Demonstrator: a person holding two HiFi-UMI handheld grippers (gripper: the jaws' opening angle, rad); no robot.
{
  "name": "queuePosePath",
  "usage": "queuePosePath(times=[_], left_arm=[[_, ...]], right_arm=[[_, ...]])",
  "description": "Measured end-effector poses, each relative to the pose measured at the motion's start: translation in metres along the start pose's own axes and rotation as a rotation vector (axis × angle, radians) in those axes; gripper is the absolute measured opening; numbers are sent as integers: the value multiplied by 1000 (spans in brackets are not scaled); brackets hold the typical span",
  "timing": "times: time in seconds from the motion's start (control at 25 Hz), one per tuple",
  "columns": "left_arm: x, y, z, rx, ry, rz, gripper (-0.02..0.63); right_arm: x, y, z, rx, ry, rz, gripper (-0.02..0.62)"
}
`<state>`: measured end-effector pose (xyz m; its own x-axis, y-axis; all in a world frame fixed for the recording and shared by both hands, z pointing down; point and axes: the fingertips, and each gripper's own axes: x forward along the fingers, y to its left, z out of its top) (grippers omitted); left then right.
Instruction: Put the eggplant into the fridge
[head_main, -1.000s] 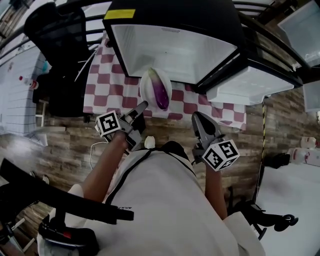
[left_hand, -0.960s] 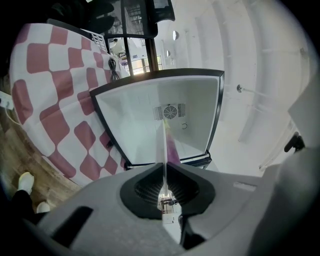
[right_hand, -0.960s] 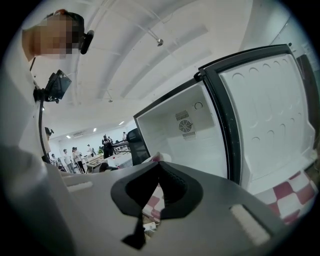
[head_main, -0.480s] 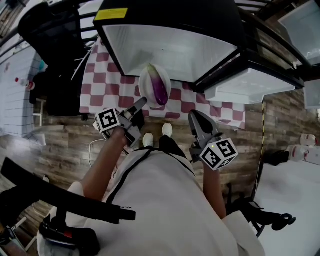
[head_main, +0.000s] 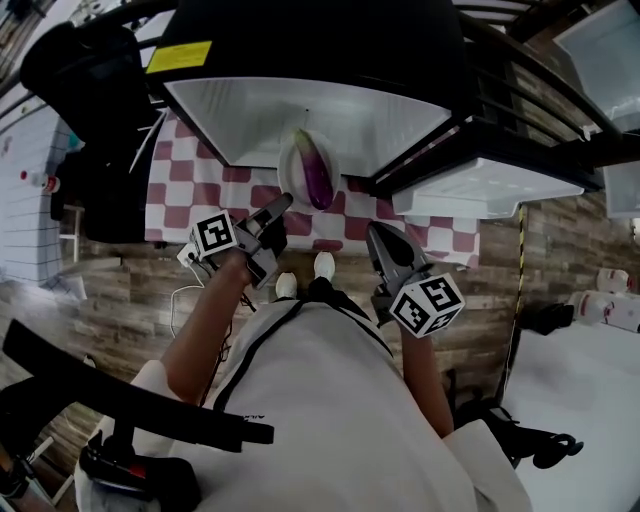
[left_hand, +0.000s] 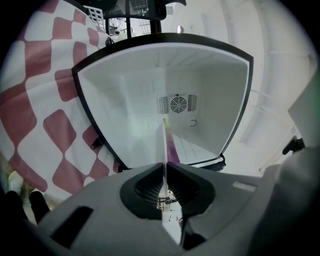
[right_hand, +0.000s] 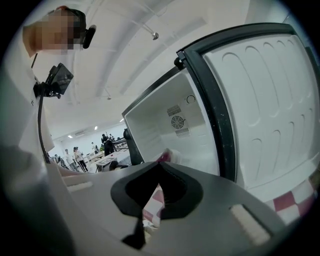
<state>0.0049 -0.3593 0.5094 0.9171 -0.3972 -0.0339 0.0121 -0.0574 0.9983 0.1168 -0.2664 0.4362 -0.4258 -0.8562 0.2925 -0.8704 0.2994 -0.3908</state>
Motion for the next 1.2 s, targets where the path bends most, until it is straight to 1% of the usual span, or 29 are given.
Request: queuePosePath(times=[0.16, 0.32, 0.52, 0.72, 0.96, 1.12, 1.2], left_arm=[[26, 13, 10, 6, 18, -9, 29], [57, 28, 20, 29, 43, -22, 28], [92, 47, 30, 46, 78, -11, 31], [117, 69, 39, 38, 102, -6, 31], [134, 105, 51, 53, 127, 63, 31], [148, 109, 53, 50, 142, 46, 31], [153, 115, 55, 52, 145, 61, 31]], right_arm=[[7, -17, 2, -19, 25, -4, 8], [10, -33, 3, -14, 38, -7, 8], [12, -45, 5, -6, 54, -5, 8], [19, -60, 2, -11, 78, -15, 8], [23, -70, 4, -10, 94, -29, 8], [25, -73, 4, -1, 98, -31, 8], [26, -73, 5, 2, 100, -30, 8]])
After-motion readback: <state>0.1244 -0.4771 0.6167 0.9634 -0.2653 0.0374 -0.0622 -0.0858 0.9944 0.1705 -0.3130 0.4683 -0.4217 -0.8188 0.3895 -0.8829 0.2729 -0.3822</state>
